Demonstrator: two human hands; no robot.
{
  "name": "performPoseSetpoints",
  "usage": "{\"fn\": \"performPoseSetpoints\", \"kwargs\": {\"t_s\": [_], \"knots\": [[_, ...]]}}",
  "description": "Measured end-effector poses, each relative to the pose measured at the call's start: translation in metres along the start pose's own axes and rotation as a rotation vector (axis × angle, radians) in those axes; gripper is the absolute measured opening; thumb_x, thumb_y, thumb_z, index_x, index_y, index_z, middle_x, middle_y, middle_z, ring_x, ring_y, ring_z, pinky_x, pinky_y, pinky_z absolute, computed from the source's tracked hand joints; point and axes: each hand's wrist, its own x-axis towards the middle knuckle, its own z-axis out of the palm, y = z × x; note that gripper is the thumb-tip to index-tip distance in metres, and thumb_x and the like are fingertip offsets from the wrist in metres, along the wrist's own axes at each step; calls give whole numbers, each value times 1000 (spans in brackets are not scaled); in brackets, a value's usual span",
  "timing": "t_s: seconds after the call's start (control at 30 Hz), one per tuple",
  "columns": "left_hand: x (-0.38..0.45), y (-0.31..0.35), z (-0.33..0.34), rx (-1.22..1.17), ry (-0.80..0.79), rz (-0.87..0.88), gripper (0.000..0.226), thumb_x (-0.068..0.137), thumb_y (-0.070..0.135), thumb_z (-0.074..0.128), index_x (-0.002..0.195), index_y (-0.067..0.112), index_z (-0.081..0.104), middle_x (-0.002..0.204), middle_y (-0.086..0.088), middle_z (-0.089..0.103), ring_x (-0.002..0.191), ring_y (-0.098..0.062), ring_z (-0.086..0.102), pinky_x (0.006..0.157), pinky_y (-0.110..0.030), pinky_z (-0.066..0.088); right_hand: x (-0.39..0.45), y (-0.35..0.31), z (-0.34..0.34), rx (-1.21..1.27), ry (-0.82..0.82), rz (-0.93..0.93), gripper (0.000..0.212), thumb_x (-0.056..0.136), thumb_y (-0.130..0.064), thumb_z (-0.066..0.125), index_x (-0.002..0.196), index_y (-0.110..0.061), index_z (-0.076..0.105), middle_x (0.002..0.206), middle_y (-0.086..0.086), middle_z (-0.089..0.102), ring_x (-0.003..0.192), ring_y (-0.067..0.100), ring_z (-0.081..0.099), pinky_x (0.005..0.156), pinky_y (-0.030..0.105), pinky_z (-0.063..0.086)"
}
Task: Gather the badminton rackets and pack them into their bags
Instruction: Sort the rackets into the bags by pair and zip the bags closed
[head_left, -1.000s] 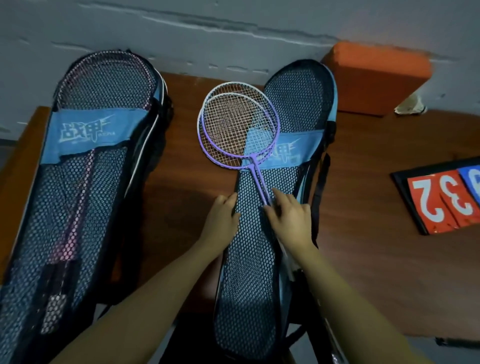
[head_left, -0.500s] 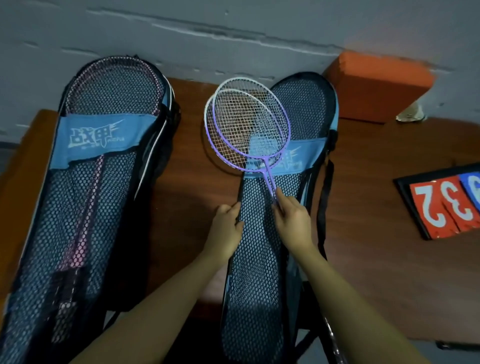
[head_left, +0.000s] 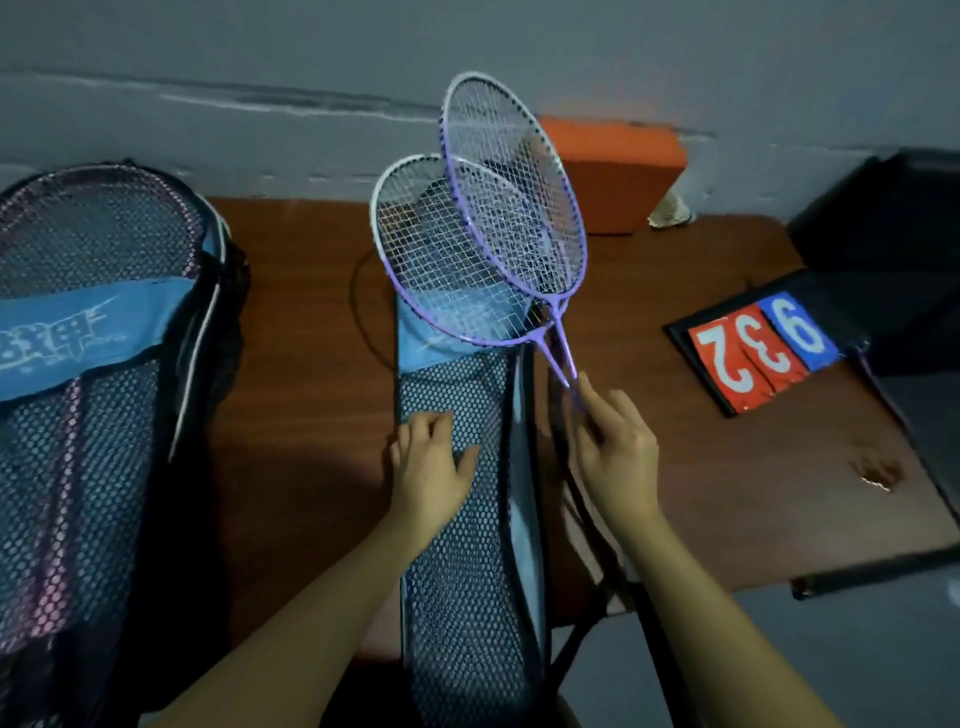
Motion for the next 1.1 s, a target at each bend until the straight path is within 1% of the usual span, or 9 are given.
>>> {"fn": "performPoseSetpoints", "kwargs": {"t_s": [0.13,0.27,0.43,0.5,0.57,0.7,0.83,0.97,1.1], "knots": [[2,28,10,-13,-53,97,46,88,36,56,127,12,52,121,-8,47,117,-27,37,100,-40,30,-7,23,-19,33,38,77,38,86,-10,55,124,-12,59,81,6,52,66,17,50,58,37,45],[4,52,27,36,-99,57,46,90,38,52,128,14,48,122,-6,43,117,-25,34,102,-37,28,-14,55,-31,-20,-11,120,45,82,-4,60,126,-17,58,84,6,55,67,17,50,53,36,48],[8,66,50,234,-235,-35,53,91,34,52,135,11,36,123,-12,39,116,-28,39,99,-40,39,-25,87,-41,43,-88,120,49,78,-9,53,126,-16,58,83,5,53,65,24,54,52,40,49],[9,75,54,182,-250,-83,44,90,23,53,129,8,40,119,-13,39,107,-29,47,90,-43,46,-27,98,-46,33,-111,138,50,78,-10,51,127,-17,57,84,6,54,65,26,55,53,42,49],[10,84,56,106,-225,-125,35,88,8,49,122,6,46,113,-14,42,92,-31,53,80,-44,50,-30,107,-51,35,-119,132,51,78,-10,51,128,-17,56,85,7,54,66,27,55,52,42,49],[14,91,53,-142,-114,-195,50,80,0,52,128,11,46,99,-16,57,82,-30,57,70,-39,52,-31,118,-60,31,-112,97,53,78,-7,51,131,-16,53,85,4,50,64,25,53,49,39,47],[13,97,44,-393,-14,-238,24,81,-1,56,81,23,60,75,-13,59,70,-24,57,67,-33,47,-27,130,-65,39,-111,115,54,77,-8,49,130,-17,54,87,5,53,68,27,56,53,40,48],[11,110,38,-583,123,-327,19,83,-3,60,102,0,63,91,-9,62,88,-24,60,82,-29,48,-27,141,-73,42,-126,123,54,76,-8,49,129,-18,56,88,4,55,70,25,57,54,41,50],[7,127,36,-656,250,-335,24,86,-1,58,109,-4,58,100,-11,58,93,-18,54,85,-25,43,-34,148,-80,24,-181,121,54,76,-9,48,129,-18,55,88,1,53,68,17,51,52,39,49]]}}
